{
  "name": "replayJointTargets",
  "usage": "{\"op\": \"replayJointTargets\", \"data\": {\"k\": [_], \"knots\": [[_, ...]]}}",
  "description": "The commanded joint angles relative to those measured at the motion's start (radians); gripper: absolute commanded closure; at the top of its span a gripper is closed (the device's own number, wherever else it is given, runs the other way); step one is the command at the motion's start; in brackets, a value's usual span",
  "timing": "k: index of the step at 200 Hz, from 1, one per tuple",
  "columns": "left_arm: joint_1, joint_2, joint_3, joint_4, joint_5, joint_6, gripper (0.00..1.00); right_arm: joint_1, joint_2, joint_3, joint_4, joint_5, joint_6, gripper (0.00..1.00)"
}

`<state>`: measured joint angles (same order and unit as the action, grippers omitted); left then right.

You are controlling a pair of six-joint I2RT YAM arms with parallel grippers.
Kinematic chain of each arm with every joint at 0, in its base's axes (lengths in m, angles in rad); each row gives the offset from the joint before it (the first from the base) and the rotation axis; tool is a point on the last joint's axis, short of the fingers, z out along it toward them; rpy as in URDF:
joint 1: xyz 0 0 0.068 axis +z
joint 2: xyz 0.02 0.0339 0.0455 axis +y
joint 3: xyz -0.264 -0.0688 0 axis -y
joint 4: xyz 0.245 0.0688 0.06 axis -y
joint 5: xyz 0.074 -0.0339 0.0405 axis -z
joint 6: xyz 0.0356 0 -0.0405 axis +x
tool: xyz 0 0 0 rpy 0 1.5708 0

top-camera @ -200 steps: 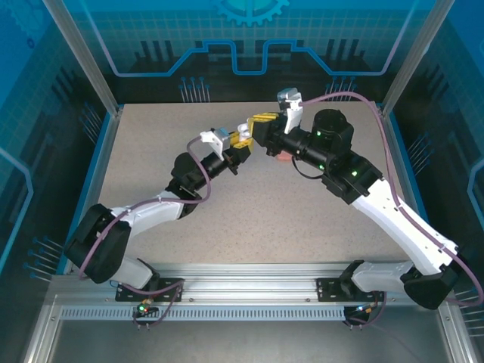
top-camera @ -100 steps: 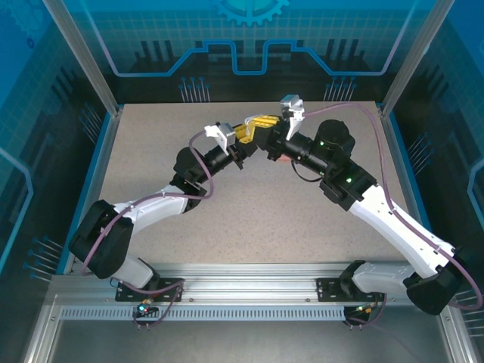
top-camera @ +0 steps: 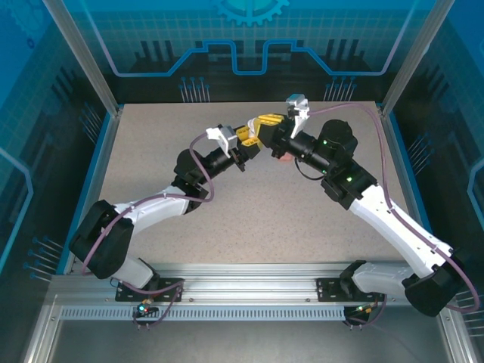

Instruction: Insert wireless bluetooth earbuds into charging case

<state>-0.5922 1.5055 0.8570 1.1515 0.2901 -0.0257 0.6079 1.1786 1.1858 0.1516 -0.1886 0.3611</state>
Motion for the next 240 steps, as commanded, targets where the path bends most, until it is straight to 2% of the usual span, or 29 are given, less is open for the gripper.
{"op": "replayJointTargets", "data": {"k": [1,56,136,240], "knots": [[-0.011,-0.001,0.008,0.123,0.008,0.042,1.0,-0.014,-0.056,-0.018,0.042,-0.015,0.036,0.81],[-0.033,0.011,0.032,0.167,0.003,0.08,1.0,-0.017,-0.112,-0.017,0.019,-0.03,0.067,0.81],[-0.038,0.006,0.049,0.154,-0.006,0.076,1.0,-0.017,-0.044,0.0,0.037,-0.09,0.091,0.81],[-0.038,-0.001,0.049,0.143,-0.01,0.071,1.0,-0.019,-0.01,-0.002,0.025,-0.095,0.076,0.82]]}}
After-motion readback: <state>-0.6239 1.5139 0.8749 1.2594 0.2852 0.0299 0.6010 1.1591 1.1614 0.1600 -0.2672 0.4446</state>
